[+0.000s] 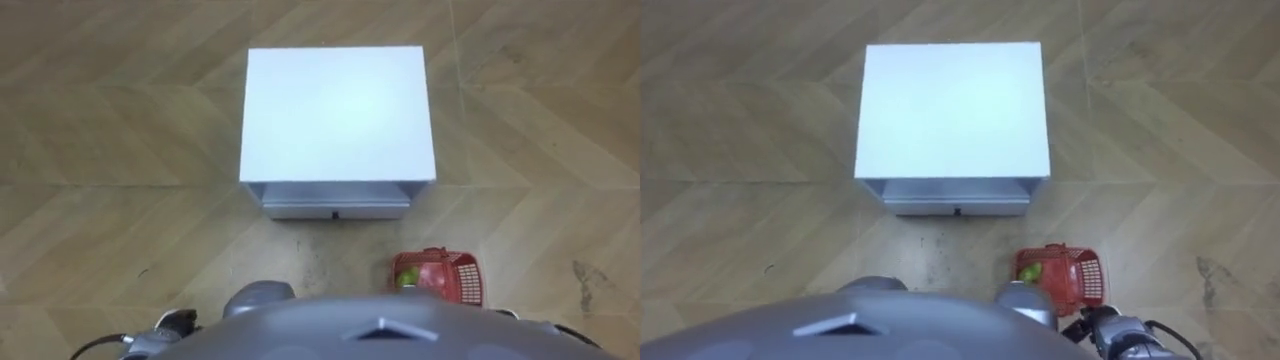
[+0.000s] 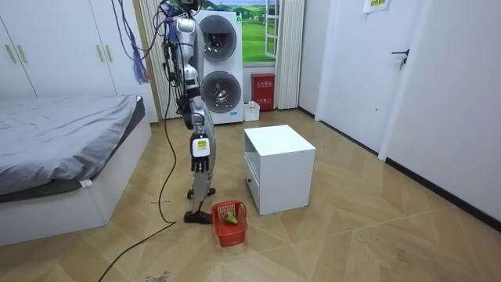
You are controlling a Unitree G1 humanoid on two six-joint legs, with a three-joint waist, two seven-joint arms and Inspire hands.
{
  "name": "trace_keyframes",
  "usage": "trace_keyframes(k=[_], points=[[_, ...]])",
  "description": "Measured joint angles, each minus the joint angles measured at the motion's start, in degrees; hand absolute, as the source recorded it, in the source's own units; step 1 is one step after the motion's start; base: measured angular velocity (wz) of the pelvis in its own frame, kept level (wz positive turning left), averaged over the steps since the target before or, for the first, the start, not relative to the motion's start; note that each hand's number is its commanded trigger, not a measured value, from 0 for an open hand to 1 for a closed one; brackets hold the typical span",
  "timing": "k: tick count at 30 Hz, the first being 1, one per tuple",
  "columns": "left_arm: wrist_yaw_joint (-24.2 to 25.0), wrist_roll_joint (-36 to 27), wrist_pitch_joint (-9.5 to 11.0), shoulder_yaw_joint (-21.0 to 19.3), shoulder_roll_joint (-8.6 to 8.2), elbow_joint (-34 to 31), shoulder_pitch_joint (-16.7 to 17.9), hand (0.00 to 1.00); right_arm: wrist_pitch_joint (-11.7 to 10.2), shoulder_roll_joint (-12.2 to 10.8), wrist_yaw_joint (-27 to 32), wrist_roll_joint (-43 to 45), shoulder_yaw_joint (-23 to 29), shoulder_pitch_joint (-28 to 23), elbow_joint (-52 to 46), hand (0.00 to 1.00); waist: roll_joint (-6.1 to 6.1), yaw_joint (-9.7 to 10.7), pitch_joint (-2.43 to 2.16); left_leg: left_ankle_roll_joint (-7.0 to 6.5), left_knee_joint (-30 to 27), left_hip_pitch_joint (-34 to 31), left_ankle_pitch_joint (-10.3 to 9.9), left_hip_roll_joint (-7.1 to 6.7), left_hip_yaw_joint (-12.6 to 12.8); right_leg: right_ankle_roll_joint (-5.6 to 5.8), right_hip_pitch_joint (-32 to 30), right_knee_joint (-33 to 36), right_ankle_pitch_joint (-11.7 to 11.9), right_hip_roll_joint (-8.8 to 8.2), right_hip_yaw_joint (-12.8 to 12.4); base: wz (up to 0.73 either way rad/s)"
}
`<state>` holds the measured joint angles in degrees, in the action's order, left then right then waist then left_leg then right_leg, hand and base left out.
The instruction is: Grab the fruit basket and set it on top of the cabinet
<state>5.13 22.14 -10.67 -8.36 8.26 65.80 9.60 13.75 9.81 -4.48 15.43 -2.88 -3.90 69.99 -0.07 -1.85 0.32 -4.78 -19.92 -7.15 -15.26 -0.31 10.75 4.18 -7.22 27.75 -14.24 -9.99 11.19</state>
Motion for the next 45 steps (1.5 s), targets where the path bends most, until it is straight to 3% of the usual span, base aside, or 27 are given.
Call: trace_keyframes(k=[1,2,4,6,8,9,10,11,12,13,14,15,16,17,18,19,20,22,23,26,31,34,37,40,45], points=[[-0.01,0.03,0.16,-0.34,0.48,-0.01,0.7,0.0,0.11,0.11,0.06,-0.12,0.89,-0.66,-0.05,0.0,0.69,-0.15,-0.1,-0.61,-0.14,-0.18,0.1,-0.83,0.32,-0.15,-0.32,9.74,-0.89,-1.99,0.47,0.2],[0.0,-0.15,0.26,-0.38,0.82,-0.26,1.5,0.0,-0.07,0.45,0.45,-0.84,0.96,-0.38,-0.3,0.0,1.45,-0.84,-0.34,-1.2,-0.56,-0.71,-0.01,-1.71,0.56,-0.55,0.95,17.12,-0.3,-3.42,0.19,0.08],[0.04,-0.85,0.36,-0.34,1.2,-0.14,1.3,0.0,-0.97,1.08,1.75,-1.94,0.41,0.82,-0.6,0.0,2.33,-2.64,-0.69,-1.56,-2.42,-3.17,-0.22,-1.96,1.3,-0.96,4.15,21.15,1.71,-4.02,-0.49,-0.19],[-0.02,-2.65,1.02,-0.36,1.59,-0.11,0.8,0.0,-1.93,1.7,3.0,-2.75,0.39,2.18,-0.93,0.0,3.19,-3.29,-0.9,-1.92,-4.68,-6.87,0.01,-1.69,1.14,-1.58,7.42,18.81,5.31,-3.95,-0.42,-0.08],[-0.59,-4.31,1.44,-0.33,2.19,0.55,-1.38,0.0,-2.62,1.7,4.27,-3.54,0.24,5.56,-1.52,0.0,3.15,-2.83,-0.43,-1.91,-9.82,-13.69,0.0,-0.42,0.69,-1.16,9.79,12.28,10.46,-4.04,0.07,0.0],[-1.03,-4.8,1.48,-0.33,2.51,0.59,-2.08,0.0,-3.08,1.56,4.41,-4.66,0.23,6.52,-1.51,0.0,3.5,-2.53,-0.13,-1.91,-11.67,-15.55,0.0,-0.37,0.28,-1.06,10.15,9.91,11.24,-4.21,0.01,0.21],[-2.18,-6.32,1.49,0.21,3.22,0.65,-4.32,0.0,-4.28,1.11,4.57,-7.5,-0.12,8.53,-1.54,0.0,3.76,-1.63,0.25,-1.9,-16.6,-20.52,-0.01,-0.19,-1.87,0.38,10.26,7.48,7.77,-3.09,0.01,0.17],[-3.25,-7.04,1.84,0.37,3.13,0.75,-6.43,0.0,-4.79,0.91,4.74,-9.27,-0.42,10.49,-1.5,0.0,3.25,-1.71,1.38,-1.92,-21.95,-24.61,-0.06,0.87,-3.64,0.65,9.5,6.86,5.85,-0.58,-0.32,0.15],[-3.49,-7.0,2.46,0.59,3.12,0.79,-6.97,0.0,-4.87,0.62,4.91,-9.98,-0.42,11.35,-1.59,0.0,2.17,-2.15,1.25,-2.05,-24.04,-26.8,0.02,1.13,-4.58,0.9,8.71,7.26,5.61,0.49,-0.57,0.14],[-3.97,-6.89,3.72,1.52,3.25,0.86,-8.48,0.0,-4.96,0.38,5.48,-11.6,-0.38,11.83,-2.22,0.0,2.61,-2.44,-0.29,-1.91,-23.61,-29.85,0.54,-1.66,-5.84,2.21,5.83,10.32,2.93,0.91,-2.72,0.29],[-5.02,-7.53,5.05,3.29,4.09,1.48,-10.56,0.0,-5.24,0.34,5.97,-13.82,-0.48,14.22,-1.86,0.0,3.44,-2.69,-0.19,-3.63,-25.72,-33.31,-1.44,-2.15,-5.33,3.53,2.15,19.29,-0.4,-0.18,-3.61,0.55],[-5.78,-8.28,5.56,4.37,4.91,1.91,-12.74,0.0,-5.85,0.2,6.12,-15.34,-0.46,15.57,-1.69,0.0,4.9,-2.57,0.7,-4.35,-28.64,-35.33,-2.66,-2.74,-3.86,3.43,0.57,25.14,-1.04,-1.52,-3.71,0.62],[-7.3,-8.65,6.12,4.68,5.28,2.07,-15.24,0.0,-7.18,0.52,6.44,-17.08,-0.23,17.96,-1.06,0.0,6.12,-3.24,1.14,-4.75,-35.49,-40.2,-4.95,-2.9,-3.22,3.12,-1.58,32.12,-2.15,-2.63,-3.67,0.45],[-8.29,-9.22,6.23,4.83,5.24,2.56,-16.66,0.0,-8.7,1.23,7.02,-18.0,-0.2,20.52,-0.87,0.0,6.12,-3.61,1.26,-4.9,-42.31,-45.22,-7.11,-2.26,-3.26,3.04,-3.74,36.49,-7.87,-2.99,-3.38,0.2],[-8.64,-9.41,6.14,5.3,5.44,3.14,-17.1,0.0,-9.42,1.37,7.38,-18.25,-0.16,22.03,-1.13,0.0,6.12,-3.71,1.27,-5.01,-45.08,-47.04,-7.95,-2.27,-3.26,2.81,-4.72,38.66,-10.63,-3.21,-3.23,0.04],[-8.99,-10.79,5.93,5.66,5.61,4.26,-17.37,0.0,-10.98,1.67,7.64,-18.93,-0.11,23.69,-1.51,0.0,6.14,-3.5,1.26,-5.17,-50.08,-49.88,-9.7,-2.32,-2.96,2.44,-6.04,43.55,-15.04,-3.94,-3.65,0.06],[-9.53,-11.5,5.92,6.33,5.66,5.32,-17.3,0.0,-11.79,2.04,7.71,-19.9,0.44,25.1,-2.02,0.0,6.2,-3.43,1.3,-4.98,-54.1,-51.77,-11.58,-2.44,-2.39,2.1,-7.24,49.01,-17.62,-5.49,-3.54,0.04],[-10.62,-13.27,6.04,7.43,5.69,6.31,-16.66,0.0,-11.8,2.36,8.43,-21.44,0.88,25.26,-3.62,0.0,6.35,-3.53,1.33,-5.8,-59.3,-53.45,-13.87,-2.79,-1.05,1.96,-8.52,56.72,-19.45,-7.7,-4.19,0.08],[-11.43,-14.33,6.11,8.18,5.69,7.02,-16.19,0.0,-11.71,2.57,8.69,-21.99,1.07,25.27,-4.21,0.0,6.74,-3.31,1.31,-6.09,-61.96,-54.47,-14.86,-3.62,-0.06,1.93,-9.69,61.56,-19.75,-9.16,-5.55,0.16],[-13.13,-17.67,7.25,10.16,6.05,9.07,-16.15,0.0,-11.68,3.82,9.68,-23.25,2.07,24.95,-7.06,0.0,6.77,-1.89,1.37,-7.57,-68.69,-57.59,-16.68,-5.44,1.89,1.53,-11.64,72.28,-20.0,-11.25,-7.83,0.33],[-14.62,-18.16,9.21,11.13,6.65,9.57,-15.7,0.0,-12.15,4.06,10.35,-25.67,4.26,24.97,-11.19,0.0,7.79,-0.52,1.82,-8.45,-76.07,-60.6,-18.86,-5.7,3.42,1.68,-12.74,82.12,-20.19,-12.03,-10.14,0.14],[-16.16,-18.14,10.8,13.19,6.69,9.57,-14.85,0.0,-13.05,4.05,12.17,-26.99,4.38,24.93,-13.86,0.0,8.23,1.53,1.89,-8.35,-78.76,-61.24,-19.48,-6.46,3.61,1.73,-11.66,85.55,-20.23,-11.97,-10.48,0.17],[-16.33,-18.22,11.92,14.94,6.71,9.91,-14.6,0.0,-13.93,4.05,14.44,-26.76,4.75,24.94,-16.03,0.0,8.55,2.41,1.92,-8.18,-79.99,-61.37,-19.46,-6.39,4.02,1.73,-11.69,88.12,-20.23,-12.13,-11.28,0.03],[-17.76,-20.43,12.88,16.82,6.8,10.4,-14.09,0.0,-14.25,3.9,17.52,-25.34,4.76,24.93,-16.92,0.0,8.98,3.21,1.84,-7.18,-80.19,-61.89,-18.94,-6.12,4.4,2.23,-12.68,90.01,-20.61,-12.96,-11.84,-0.02],[-18.11,-20.43,13.66,17.82,6.8,11.02,-11.24,0.0,-14.24,3.97,20.91,-23.63,4.78,24.93,-16.96,0.0,9.11,4.1,1.85,-5.5,-80.22,-62.79,-18.09,-5.19,4.47,1.92,-14.05,92.03,-22.0,-13.24,-12.28,-0.04]])
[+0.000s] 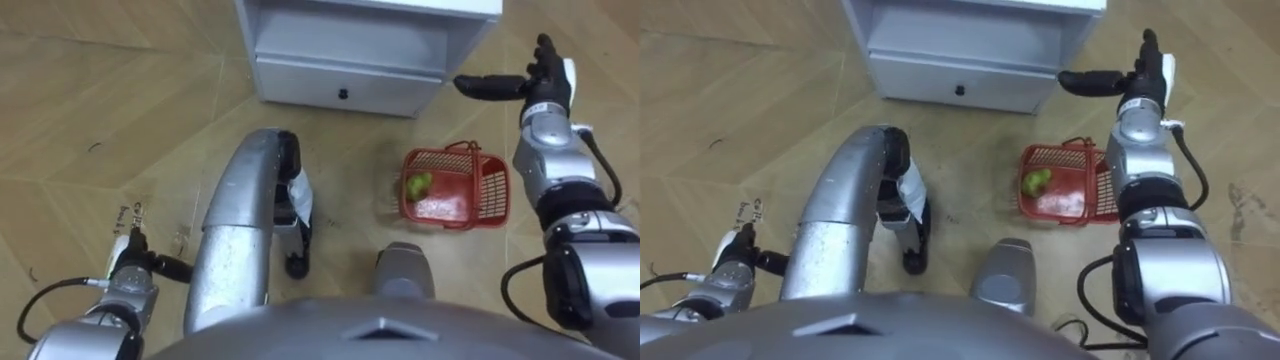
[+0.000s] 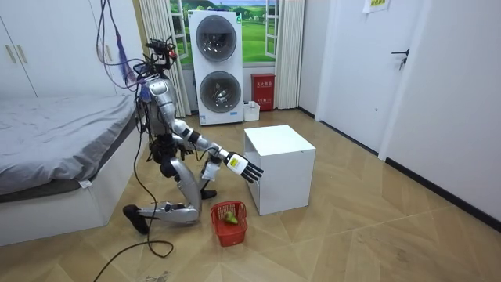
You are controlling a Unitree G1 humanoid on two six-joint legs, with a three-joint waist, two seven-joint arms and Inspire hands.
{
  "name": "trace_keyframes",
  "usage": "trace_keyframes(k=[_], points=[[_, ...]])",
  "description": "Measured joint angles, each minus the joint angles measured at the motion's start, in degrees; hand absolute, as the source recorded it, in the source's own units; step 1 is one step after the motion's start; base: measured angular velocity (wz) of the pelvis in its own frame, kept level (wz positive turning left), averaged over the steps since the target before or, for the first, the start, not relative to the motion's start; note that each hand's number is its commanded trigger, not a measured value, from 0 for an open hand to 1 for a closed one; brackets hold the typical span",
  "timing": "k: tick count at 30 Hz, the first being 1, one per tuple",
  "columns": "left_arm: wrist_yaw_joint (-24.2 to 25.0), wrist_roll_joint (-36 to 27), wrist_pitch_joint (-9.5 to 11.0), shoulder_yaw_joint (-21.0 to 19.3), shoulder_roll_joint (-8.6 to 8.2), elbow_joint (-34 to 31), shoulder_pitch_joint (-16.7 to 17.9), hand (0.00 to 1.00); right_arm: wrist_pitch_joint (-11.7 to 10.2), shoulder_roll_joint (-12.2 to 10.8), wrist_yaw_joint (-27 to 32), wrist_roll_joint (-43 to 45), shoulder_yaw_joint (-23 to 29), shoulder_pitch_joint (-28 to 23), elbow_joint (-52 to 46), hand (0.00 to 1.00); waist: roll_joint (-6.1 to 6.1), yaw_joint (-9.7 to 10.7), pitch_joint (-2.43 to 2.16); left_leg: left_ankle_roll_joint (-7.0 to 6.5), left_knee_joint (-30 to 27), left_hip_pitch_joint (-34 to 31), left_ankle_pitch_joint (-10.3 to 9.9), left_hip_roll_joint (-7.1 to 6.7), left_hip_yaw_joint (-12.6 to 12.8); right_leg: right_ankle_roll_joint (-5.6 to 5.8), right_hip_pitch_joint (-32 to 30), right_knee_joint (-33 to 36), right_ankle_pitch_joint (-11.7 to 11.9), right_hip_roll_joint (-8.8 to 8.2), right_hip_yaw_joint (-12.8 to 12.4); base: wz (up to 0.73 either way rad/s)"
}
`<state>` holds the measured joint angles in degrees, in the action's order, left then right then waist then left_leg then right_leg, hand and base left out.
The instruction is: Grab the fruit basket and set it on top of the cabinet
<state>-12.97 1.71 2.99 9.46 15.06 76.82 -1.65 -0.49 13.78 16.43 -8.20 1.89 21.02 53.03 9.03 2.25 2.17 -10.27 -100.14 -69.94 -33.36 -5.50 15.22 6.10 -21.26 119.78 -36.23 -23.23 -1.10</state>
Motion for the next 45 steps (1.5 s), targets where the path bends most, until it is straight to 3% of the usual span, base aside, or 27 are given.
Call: trace_keyframes(k=[3,7,8,9,10,14,17,21,23,28,45], points=[[0.0,0.05,0.23,0.42,0.01,0.9,1.92,0.0,-0.24,0.07,0.49,-0.02,-0.08,-0.2,0.31,0.0,0.02,0.09,-0.01,0.89,-0.67,-0.88,0.65,0.73,-0.01,-0.65,-0.81,1.99,-0.79,0.25,-0.24,0.01],[0.09,0.08,0.33,1.73,-0.05,0.78,4.69,0.0,-0.69,0.11,1.05,-0.45,-0.59,-1.35,0.6,0.0,0.02,-0.07,0.0,3.54,-2.68,-2.09,0.48,1.23,-0.04,-1.99,-0.74,6.04,-2.57,0.31,-0.66,0.03],[0.13,0.08,0.27,2.01,-0.04,0.59,5.01,0.0,-0.8,0.1,1.06,-0.5,-0.77,-1.86,0.59,0.0,0.0,-0.29,-0.01,4.36,-3.67,-2.65,0.47,1.45,-0.09,-2.87,-0.49,7.6,-3.16,0.3,-0.84,0.0],[0.18,0.07,0.08,2.0,-0.35,0.53,4.99,0.0,-0.88,0.29,1.0,-0.48,-0.76,-2.09,0.61,0.0,-0.37,-0.34,0.26,4.77,-4.12,-3.02,0.47,1.75,-0.38,-3.21,-0.49,8.31,-3.22,0.75,-0.88,-0.06],[0.71,0.03,-0.07,2.21,-1.26,0.13,4.91,0.0,-0.9,0.73,1.14,-0.74,-1.08,-2.59,0.73,0.0,-1.48,-0.75,0.37,6.05,-4.05,-3.66,1.13,1.74,-1.47,-3.34,-0.81,8.56,-3.35,1.83,-0.59,0.0],[3.46,0.05,-0.07,4.0,-1.2,0.12,3.87,0.0,-0.9,0.7,0.48,-3.19,-4.75,-4.48,1.75,0.0,-1.83,-0.85,0.21,8.19,-2.39,-3.72,2.24,1.8,-2.3,-3.13,-1.73,9.14,-3.47,2.81,-0.28,0.01],[4.33,0.04,0.02,4.37,-1.14,-0.39,3.59,0.0,-0.89,0.76,-0.89,-4.78,-5.29,-4.39,2.6,0.0,-2.28,-1.16,-0.04,8.72,-2.39,-4.26,2.51,1.79,-3.48,-3.06,-2.2,9.13,-3.5,3.93,-0.04,-0.01],[5.28,0.03,0.18,5.26,-1.14,-1.64,3.49,0.0,-0.9,1.26,-1.64,-7.45,-6.37,-4.11,2.94,0.0,-2.23,-1.64,0.1,8.76,-2.4,-4.56,2.53,1.88,-3.83,-3.02,-2.69,8.97,-3.52,4.3,-0.18,-0.03],[6.15,0.02,0.1,6.78,-1.27,-1.63,2.55,0.0,-1.0,2.47,-2.92,-7.56,-7.21,-4.03,4.31,0.0,-3.21,-2.5,0.41,8.76,-2.48,-4.73,2.52,1.85,-3.85,-3.02,-2.73,8.95,-3.52,4.29,-0.08,0.02],[6.68,-1.69,-0.04,7.8,-1.25,-1.6,3.13,0.0,-0.75,3.39,-4.8,-7.65,-7.51,-4.08,8.87,0.0,-5.35,-3.1,0.19,8.81,-2.41,-6.06,2.53,1.81,-3.26,-2.9,-4.82,9.52,-3.59,3.72,-0.66,0.02],[8.75,-6.1,0.03,11.04,-1.28,-1.65,2.92,0.0,-0.67,3.92,-8.02,-10.78,-9.76,-3.85,16.41,0.0,-5.87,-4.54,0.34,9.07,-2.27,-9.25,2.68,1.88,-2.81,-2.58,-8.44,10.01,-3.74,3.44,-1.38,0.01]])
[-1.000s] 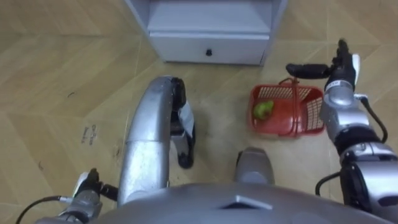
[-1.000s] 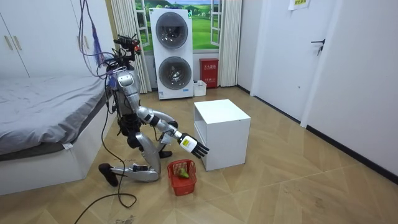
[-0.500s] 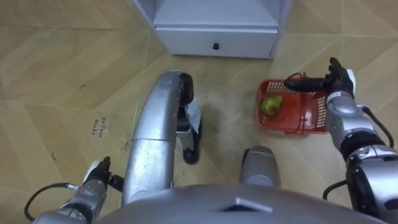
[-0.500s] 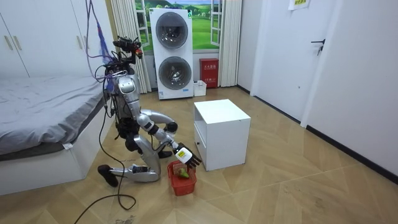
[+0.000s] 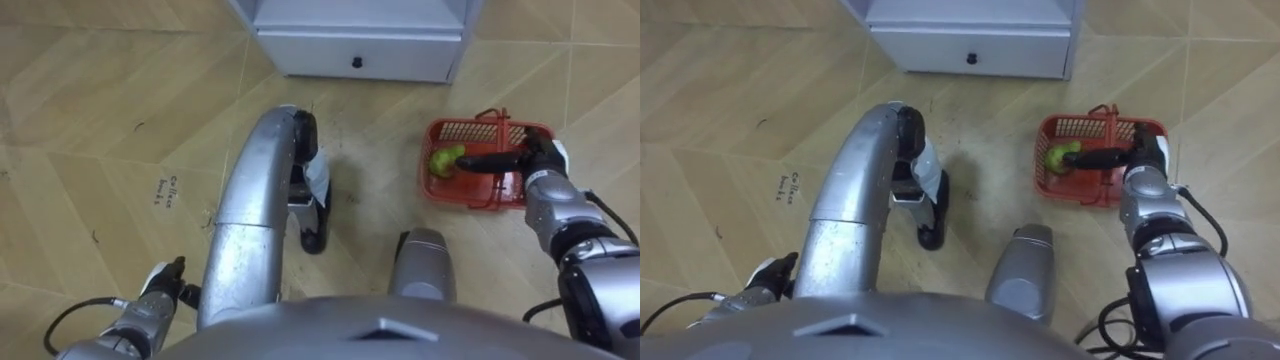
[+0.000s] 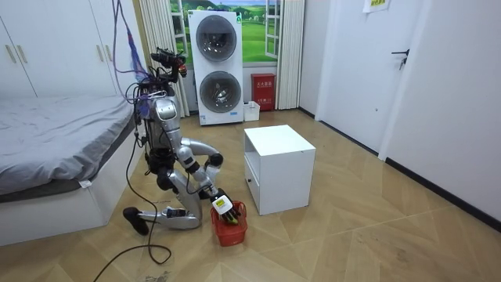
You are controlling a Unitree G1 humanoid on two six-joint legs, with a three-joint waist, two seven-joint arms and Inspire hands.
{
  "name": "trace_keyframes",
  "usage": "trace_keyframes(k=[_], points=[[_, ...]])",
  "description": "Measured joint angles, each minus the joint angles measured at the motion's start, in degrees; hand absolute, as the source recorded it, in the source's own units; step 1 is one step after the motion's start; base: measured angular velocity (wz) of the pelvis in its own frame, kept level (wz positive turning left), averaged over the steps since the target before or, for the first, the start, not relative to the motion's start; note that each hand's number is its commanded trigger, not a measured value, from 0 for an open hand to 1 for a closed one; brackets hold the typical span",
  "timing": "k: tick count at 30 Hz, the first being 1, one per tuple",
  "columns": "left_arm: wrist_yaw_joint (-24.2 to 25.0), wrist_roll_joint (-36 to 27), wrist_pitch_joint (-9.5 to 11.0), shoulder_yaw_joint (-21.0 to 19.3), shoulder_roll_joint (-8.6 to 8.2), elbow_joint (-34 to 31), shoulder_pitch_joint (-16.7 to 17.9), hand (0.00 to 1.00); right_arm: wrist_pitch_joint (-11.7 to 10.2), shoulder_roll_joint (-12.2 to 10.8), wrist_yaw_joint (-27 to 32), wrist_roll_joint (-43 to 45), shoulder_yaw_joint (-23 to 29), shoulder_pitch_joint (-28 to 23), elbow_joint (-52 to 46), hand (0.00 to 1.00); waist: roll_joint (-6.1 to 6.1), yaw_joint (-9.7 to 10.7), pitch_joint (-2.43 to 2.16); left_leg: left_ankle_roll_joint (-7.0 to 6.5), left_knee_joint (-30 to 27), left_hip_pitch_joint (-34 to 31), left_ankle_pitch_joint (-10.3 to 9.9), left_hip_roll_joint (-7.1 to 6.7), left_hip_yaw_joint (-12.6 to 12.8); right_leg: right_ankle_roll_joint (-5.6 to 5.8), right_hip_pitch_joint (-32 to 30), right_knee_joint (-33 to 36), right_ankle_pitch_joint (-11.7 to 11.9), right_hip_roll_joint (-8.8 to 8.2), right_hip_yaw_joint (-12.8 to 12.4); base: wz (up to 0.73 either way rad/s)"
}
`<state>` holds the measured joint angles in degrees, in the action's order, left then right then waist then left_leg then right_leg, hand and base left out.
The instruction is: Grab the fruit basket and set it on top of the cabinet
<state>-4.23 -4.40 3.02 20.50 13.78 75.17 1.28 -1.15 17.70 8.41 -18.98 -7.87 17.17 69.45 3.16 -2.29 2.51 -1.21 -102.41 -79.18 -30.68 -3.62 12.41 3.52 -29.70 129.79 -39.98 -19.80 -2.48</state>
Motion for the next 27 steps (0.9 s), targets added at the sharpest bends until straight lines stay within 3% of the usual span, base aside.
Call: trace_keyframes(k=[2,4,5,6,7,27], points=[[0.0,-0.01,0.01,0.0,-0.1,-0.06,-0.31,0.0,0.0,0.22,-0.75,-1.02,0.0,0.0,0.58,0.0,-0.35,-0.46,0.12,0.01,0.01,-0.26,0.01,0.03,0.01,0.01,-0.34,-0.03,-0.01,0.01,-0.08,0.0],[0.0,-0.2,0.04,0.03,-0.09,-0.07,-0.84,0.0,0.0,0.34,-1.18,-1.82,-0.16,0.0,1.65,0.25,-0.48,-1.16,0.19,0.02,0.17,-0.28,0.01,0.02,0.13,0.02,-0.51,-0.06,-0.01,-0.09,-0.12,0.0],[0.0,-0.54,0.08,0.09,-0.09,-0.12,-0.93,0.0,0.01,0.36,-1.32,-2.81,-0.63,0.01,1.86,0.71,-0.5,-1.38,0.19,0.04,0.31,-0.31,0.02,0.02,0.25,0.02,-0.69,-0.03,-0.01,-0.18,-0.23,0.0],[0.01,-0.55,0.07,0.15,-0.1,-0.08,-0.93,0.0,0.01,0.41,-1.53,-3.32,-1.02,0.01,1.86,0.78,-0.53,-1.44,0.17,0.05,0.34,-0.33,0.03,0.04,0.27,0.02,-0.78,-0.01,0.0,-0.18,-0.3,0.0],[0.03,-0.54,0.05,0.23,-0.1,-0.02,-0.93,0.0,0.01,0.43,-1.9,-3.67,-1.12,0.07,1.87,1.0,-0.58,-1.52,0.14,0.16,0.45,-0.41,0.08,0.1,0.35,0.02,-0.96,0.03,-0.01,-0.18,-0.34,0.0],[3.56,-0.52,-0.52,0.03,0.26,-0.32,-1.81,0.0,0.0,0.67,-4.33,-4.04,-2.23,0.34,1.83,1.0,-0.25,-2.54,0.33,0.42,0.72,-0.66,0.22,0.83,0.63,0.19,-1.34,0.04,-0.08,0.04,-0.44,0.0]])
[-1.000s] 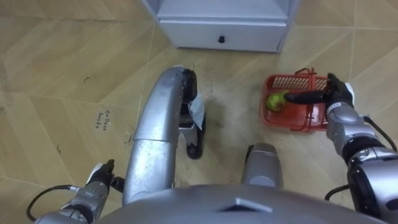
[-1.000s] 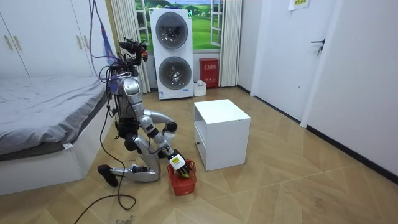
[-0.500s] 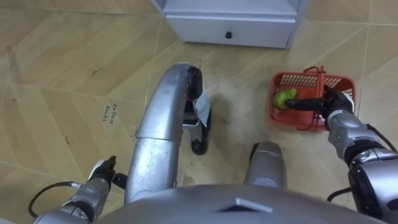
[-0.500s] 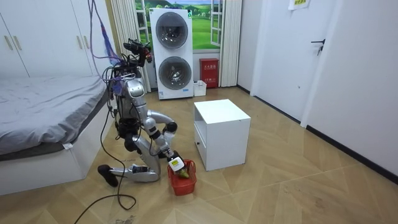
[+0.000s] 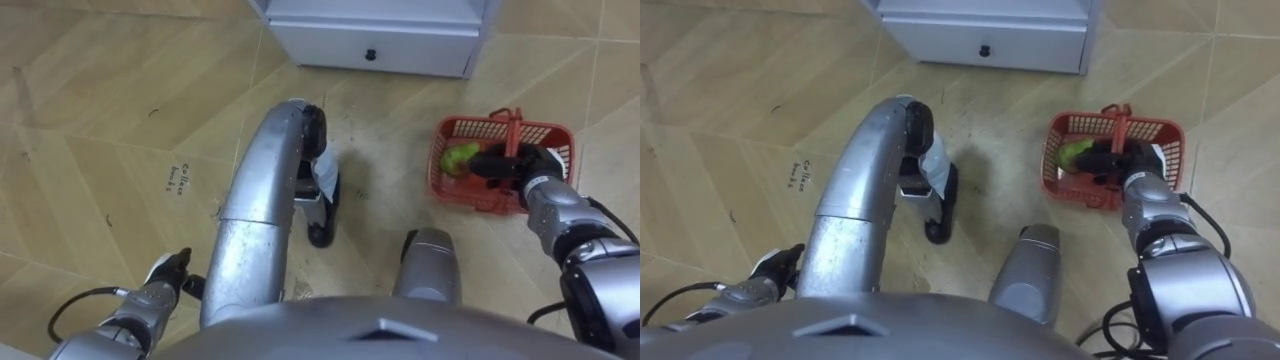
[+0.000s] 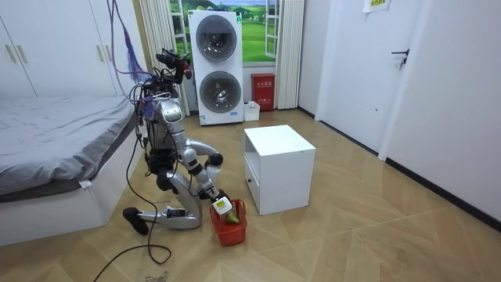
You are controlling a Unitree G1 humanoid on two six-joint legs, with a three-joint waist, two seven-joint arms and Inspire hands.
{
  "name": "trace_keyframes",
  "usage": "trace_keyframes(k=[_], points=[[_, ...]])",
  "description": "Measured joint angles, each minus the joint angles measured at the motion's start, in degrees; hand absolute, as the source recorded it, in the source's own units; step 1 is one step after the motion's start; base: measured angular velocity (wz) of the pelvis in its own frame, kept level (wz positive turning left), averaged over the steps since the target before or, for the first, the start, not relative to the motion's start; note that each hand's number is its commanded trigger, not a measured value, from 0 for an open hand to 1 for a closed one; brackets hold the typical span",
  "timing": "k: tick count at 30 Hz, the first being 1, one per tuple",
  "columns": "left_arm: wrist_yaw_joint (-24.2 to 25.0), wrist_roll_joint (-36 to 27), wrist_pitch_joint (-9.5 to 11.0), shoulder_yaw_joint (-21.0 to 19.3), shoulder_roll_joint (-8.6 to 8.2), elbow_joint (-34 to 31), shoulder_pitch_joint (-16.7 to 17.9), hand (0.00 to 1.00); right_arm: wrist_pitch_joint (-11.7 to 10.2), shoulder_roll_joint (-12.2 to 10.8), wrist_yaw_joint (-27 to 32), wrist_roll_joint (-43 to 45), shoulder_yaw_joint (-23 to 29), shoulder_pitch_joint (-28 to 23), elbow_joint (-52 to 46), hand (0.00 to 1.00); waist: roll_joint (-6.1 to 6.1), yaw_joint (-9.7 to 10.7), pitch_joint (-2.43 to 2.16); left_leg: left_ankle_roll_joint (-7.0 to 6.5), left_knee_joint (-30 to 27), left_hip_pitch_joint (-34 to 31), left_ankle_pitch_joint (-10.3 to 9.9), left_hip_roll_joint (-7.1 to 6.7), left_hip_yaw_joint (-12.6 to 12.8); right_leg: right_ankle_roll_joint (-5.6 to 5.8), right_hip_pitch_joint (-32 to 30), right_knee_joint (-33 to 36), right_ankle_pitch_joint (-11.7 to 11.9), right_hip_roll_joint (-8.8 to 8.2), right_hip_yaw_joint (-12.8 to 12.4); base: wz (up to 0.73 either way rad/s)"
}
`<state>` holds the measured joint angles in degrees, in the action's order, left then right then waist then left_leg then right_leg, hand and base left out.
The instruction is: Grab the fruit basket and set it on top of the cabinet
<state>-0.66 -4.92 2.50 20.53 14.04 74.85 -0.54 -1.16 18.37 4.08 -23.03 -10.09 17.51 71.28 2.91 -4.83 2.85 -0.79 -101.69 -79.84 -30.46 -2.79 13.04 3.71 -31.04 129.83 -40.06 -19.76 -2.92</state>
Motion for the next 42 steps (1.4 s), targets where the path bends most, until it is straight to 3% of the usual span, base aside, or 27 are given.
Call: trace_keyframes(k=[11,14,18,24,27,30,33,36,38,41,42], points=[[0.22,0.02,-0.06,-0.2,0.01,-0.18,0.23,0.0,0.0,0.05,0.0,0.75,0.1,0.03,-0.05,1.0,0.53,-0.01,0.31,0.0,-0.26,-0.13,0.0,-0.03,-0.14,0.01,0.08,0.01,0.0,0.22,-0.03,0.0],[0.21,0.07,-0.42,-0.28,0.0,-0.82,0.06,0.0,0.0,0.01,0.0,1.33,0.07,0.11,-0.04,1.0,-0.03,-0.15,-0.02,0.0,-0.74,-0.66,0.0,-0.06,-0.81,0.02,0.05,0.07,-0.01,0.81,0.31,0.0],[0.2,0.12,-0.62,-0.22,-0.21,-2.04,-0.26,0.0,0.03,-0.06,-0.18,1.28,-0.02,0.34,-0.02,1.0,0.76,-0.17,0.43,-0.02,-1.09,-0.73,-0.01,-0.18,-1.08,0.02,0.48,0.11,-0.01,0.91,0.73,0.0],[0.12,0.12,-0.7,-0.25,-0.3,-2.21,-1.93,0.0,0.05,-0.39,-0.49,1.28,-2.14,0.29,-0.19,1.0,0.84,-0.09,0.47,-0.27,-2.44,0.04,-0.15,-0.97,-2.68,0.02,3.01,-0.11,-0.01,1.9,1.74,-0.03],[0.12,0.4,-0.66,-0.23,-0.64,-2.09,-3.0,0.0,0.22,-0.7,-0.56,2.59,-3.1,0.5,-0.28,1.0,0.93,-0.13,0.5,-1.0,-3.05,1.1,-0.59,-0.96,-2.73,0.02,4.43,-0.11,-0.01,1.89,1.73,-0.07],[0.12,1.31,-0.69,-1.32,-0.66,-2.71,-3.79,0.0,1.82,-1.11,-0.51,4.67,-3.79,0.68,-2.44,1.0,0.93,-0.38,0.5,-1.58,-4.05,1.5,-1.23,-0.84,-3.04,-0.01,5.42,-0.12,0.0,2.33,1.67,-0.08],[0.01,1.24,-1.01,-2.32,-0.74,-2.97,-4.59,0.0,2.41,-2.83,-0.46,5.56,-3.78,0.67,-5.02,1.0,0.84,-0.12,0.46,-1.83,-5.38,1.46,-2.12,-1.93,-4.52,-0.05,7.04,-0.94,0.02,3.06,2.53,0.01],[-0.11,1.05,-1.45,-2.22,-1.62,-1.48,-7.48,0.0,2.49,-4.27,-0.35,5.64,-4.12,0.82,-7.58,1.0,0.74,-0.01,0.46,-3.34,-6.17,1.52,-2.92,-2.67,-4.69,-0.04,8.18,-2.45,-0.03,3.27,2.84,0.09],[-0.45,0.55,-1.24,-2.26,-1.98,-0.42,-9.37,0.0,2.53,-5.12,-0.53,6.33,-5.21,2.62,-8.0,1.0,0.17,-0.38,0.46,-4.62,-5.97,1.6,-3.56,-1.84,-4.64,-0.01,8.22,-4.8,-1.35,5.39,1.53,-0.13],[-1.56,0.49,-1.22,-2.41,-2.45,-0.17,-9.79,0.0,2.57,-5.12,-0.61,7.2,-5.63,3.12,-9.52,1.0,-0.64,-0.39,0.38,-5.4,-3.48,2.55,-3.75,-1.56,-4.47,0.2,7.75,-9.5,-2.03,6.25,0.61,-0.2],[-1.64,0.56,-1.28,-2.52,-2.55,-0.19,-9.83,0.0,2.64,-5.03,-0.7,7.65,-5.64,3.36,-10.28,1.0,-0.76,-0.94,0.3,-5.83,-0.72,3.58,-3.53,-0.75,-4.23,0.2,6.76,-13.22,-2.03,6.5,-0.14,-0.46]])
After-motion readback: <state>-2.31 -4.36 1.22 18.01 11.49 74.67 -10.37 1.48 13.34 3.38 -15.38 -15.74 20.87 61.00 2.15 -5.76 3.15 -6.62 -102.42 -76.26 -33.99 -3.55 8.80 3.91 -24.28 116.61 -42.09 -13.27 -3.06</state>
